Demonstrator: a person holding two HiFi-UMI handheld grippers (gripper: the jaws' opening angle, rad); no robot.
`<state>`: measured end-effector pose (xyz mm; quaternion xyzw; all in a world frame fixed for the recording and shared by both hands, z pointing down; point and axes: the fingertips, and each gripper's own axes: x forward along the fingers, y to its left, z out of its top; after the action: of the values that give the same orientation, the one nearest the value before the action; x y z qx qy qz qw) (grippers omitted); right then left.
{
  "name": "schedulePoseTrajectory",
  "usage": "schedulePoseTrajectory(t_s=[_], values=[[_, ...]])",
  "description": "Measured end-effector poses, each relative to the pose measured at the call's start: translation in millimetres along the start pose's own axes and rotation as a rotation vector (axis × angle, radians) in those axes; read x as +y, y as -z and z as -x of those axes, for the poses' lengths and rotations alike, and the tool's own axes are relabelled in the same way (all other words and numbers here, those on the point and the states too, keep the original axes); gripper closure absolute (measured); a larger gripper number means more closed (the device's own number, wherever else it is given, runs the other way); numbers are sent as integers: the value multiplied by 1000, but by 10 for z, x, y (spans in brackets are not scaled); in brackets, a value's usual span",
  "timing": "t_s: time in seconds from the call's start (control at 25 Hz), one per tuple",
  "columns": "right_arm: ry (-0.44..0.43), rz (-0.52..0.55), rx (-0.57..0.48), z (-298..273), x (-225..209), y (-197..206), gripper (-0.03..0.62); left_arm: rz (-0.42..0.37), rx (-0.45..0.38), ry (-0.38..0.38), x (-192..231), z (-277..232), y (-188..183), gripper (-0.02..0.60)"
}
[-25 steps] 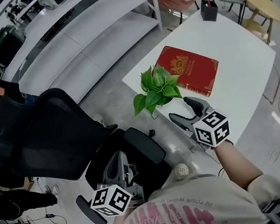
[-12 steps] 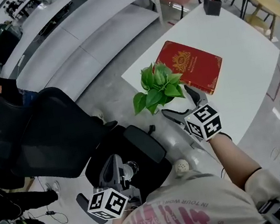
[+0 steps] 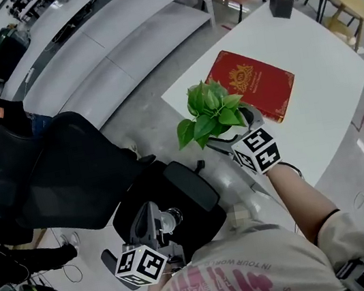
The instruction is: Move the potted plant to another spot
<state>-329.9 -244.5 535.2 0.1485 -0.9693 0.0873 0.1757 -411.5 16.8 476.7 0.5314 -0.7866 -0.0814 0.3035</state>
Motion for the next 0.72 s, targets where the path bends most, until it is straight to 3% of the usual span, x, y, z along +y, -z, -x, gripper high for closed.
schedulePoseTrajectory(t_s=[0.72], values=[[-2,-21,-77,-245,-69,-126,-3,2,32,10,-75,-172,17,557]])
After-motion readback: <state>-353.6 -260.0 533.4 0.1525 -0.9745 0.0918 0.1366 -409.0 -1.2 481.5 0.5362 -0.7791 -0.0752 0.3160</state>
